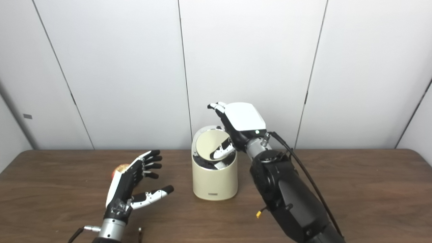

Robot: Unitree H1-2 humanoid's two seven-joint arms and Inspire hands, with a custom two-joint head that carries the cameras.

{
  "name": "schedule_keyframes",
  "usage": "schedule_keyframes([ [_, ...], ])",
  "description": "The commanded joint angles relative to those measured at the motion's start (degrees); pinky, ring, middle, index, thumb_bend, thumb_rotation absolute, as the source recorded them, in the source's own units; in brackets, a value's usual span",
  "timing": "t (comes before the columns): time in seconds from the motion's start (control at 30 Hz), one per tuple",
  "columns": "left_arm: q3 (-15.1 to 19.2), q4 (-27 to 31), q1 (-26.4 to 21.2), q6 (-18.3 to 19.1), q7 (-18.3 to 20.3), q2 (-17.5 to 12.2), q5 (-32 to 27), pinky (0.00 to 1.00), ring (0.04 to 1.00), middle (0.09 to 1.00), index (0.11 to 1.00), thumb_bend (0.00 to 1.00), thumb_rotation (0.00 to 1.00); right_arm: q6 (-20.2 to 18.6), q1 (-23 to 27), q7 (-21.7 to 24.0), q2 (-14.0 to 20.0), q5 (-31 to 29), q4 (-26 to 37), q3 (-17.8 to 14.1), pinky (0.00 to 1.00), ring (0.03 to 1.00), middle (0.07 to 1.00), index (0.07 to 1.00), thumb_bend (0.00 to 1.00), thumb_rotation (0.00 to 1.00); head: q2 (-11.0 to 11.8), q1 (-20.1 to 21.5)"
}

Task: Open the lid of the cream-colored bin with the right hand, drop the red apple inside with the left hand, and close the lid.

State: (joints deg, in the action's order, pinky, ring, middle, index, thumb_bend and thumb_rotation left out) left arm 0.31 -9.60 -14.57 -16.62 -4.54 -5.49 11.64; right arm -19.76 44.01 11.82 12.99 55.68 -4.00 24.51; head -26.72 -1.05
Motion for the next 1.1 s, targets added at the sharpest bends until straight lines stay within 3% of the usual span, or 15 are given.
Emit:
schedule_keyframes([
  [0.0, 0.2, 1.8, -1.3, -0.6, -0.4, -0.3, 0.0, 0.62, 0.732, 0.782, 0.823, 0.76, 0.09, -0.4, -0.1, -0.6, 0.4, -0.3, 0.5, -1.6, 0.63, 0.782, 0.887, 0.865, 0.87, 0.26, 0.0, 0.1],
  [0.17, 0.1, 1.3, -1.4, -1.0, -0.2, -0.5, -0.3, 0.61, 0.730, 0.780, 0.821, 0.75, 0.07, 0.7, -1.2, -3.1, -1.7, -4.9, 1.8, -5.4, 0.61, 0.758, 0.849, 0.856, 0.73, 0.36, 0.2, 0.2],
  [0.4, 0.0, 1.0, -1.4, -1.4, -0.2, -0.7, -0.2, 0.62, 0.729, 0.780, 0.821, 0.75, 0.09, 1.2, -2.9, -5.3, -2.3, -10.2, 3.7, -9.9, 0.67, 0.802, 0.855, 0.863, 0.68, 0.44, 0.4, 0.0],
  [0.67, 0.3, 1.3, -1.3, -1.3, -0.1, -0.8, -0.8, 0.61, 0.725, 0.779, 0.821, 0.75, 0.08, 3.2, -7.2, -9.2, -1.0, -15.7, 4.9, -15.6, 0.59, 0.740, 0.821, 0.843, 0.66, 0.38, 0.3, 0.0],
  [0.8, 0.6, 1.1, -1.4, -1.7, -0.1, -1.0, -0.7, 0.61, 0.719, 0.776, 0.818, 0.75, 0.08, 8.7, -11.7, -12.5, -1.1, -22.5, 4.0, -19.7, 0.59, 0.745, 0.817, 0.831, 0.65, 0.32, 0.2, 0.1],
  [1.07, 0.7, 0.4, -1.8, -1.7, -0.3, -1.5, -0.3, 0.60, 0.718, 0.772, 0.815, 0.75, 0.08, 23.2, -21.0, -17.8, -1.8, -30.8, 0.1, -21.3, 0.64, 0.761, 0.842, 0.844, 0.70, 0.36, 0.0, 1.1],
])
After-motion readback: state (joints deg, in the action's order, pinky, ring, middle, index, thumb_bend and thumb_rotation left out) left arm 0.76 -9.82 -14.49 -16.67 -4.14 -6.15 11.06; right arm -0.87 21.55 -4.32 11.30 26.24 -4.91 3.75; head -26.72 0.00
